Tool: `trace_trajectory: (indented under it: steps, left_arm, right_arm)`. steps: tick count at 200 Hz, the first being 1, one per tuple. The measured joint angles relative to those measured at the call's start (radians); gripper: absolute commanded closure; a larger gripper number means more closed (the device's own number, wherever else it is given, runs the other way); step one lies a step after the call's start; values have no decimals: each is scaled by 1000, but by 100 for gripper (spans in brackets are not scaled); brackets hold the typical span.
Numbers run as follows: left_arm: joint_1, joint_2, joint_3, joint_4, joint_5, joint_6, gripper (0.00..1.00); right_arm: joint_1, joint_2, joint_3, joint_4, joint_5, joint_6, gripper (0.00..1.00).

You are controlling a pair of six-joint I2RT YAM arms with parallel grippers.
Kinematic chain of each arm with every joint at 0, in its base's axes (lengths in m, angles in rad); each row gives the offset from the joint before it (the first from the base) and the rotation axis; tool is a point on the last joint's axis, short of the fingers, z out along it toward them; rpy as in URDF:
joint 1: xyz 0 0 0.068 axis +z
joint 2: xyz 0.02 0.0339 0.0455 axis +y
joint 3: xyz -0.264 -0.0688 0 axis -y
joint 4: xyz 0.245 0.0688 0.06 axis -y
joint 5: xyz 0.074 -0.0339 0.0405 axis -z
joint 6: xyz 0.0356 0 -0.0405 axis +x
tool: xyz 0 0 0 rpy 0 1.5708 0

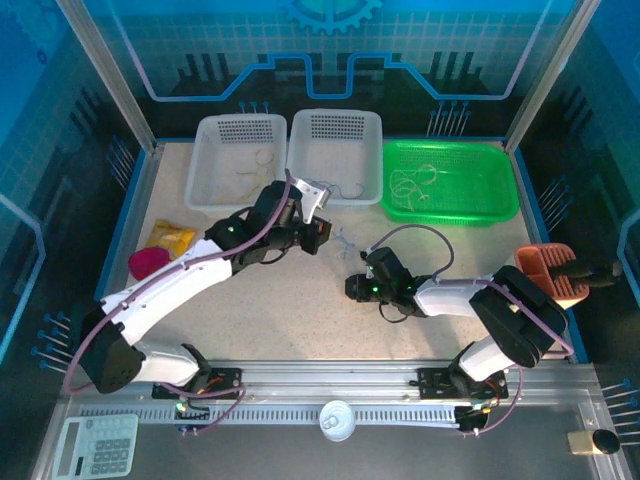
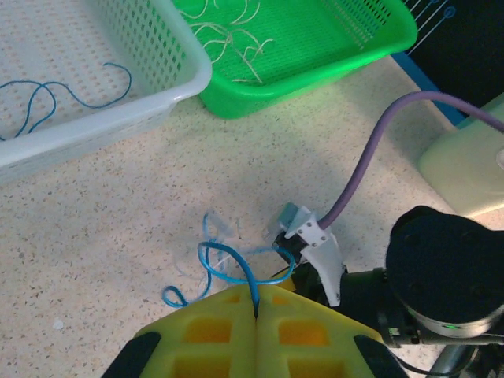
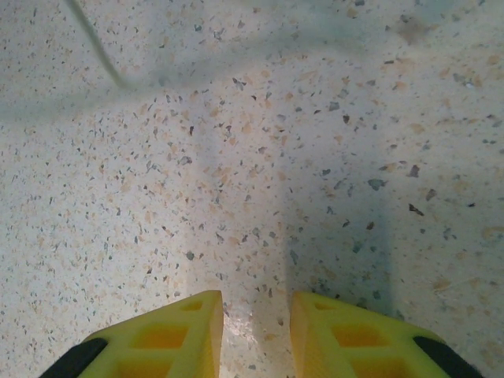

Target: Untangle the cables

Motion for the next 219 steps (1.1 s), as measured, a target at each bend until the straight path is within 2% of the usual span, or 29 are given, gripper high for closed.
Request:
trace_trajectory:
  steps: [64, 78, 104, 124, 170, 219]
  left_arm:
    - [6, -63, 29, -14, 0, -1, 100]
    - [11, -74, 32, -12, 0, -2, 100]
    - [12, -90, 32, -9, 0, -5, 100]
    - [14, -93, 35, -6, 0, -9, 100]
    - [18, -93, 43, 5, 11, -11, 100]
    - [18, -109, 23, 50, 11, -12, 100]
  right_arm:
    - [-61, -98, -13, -70, -16, -17, 65]
    - [-70, -145, -12, -99, -19, -32, 60]
    - [-77, -232, -2, -153, -32, -62, 42]
    - [-82, -289, 8, -174, -44, -86, 33]
    - [-85, -343, 48, -209, -66, -148, 31]
    - [-124, -446, 84, -248, -64, -143, 32]
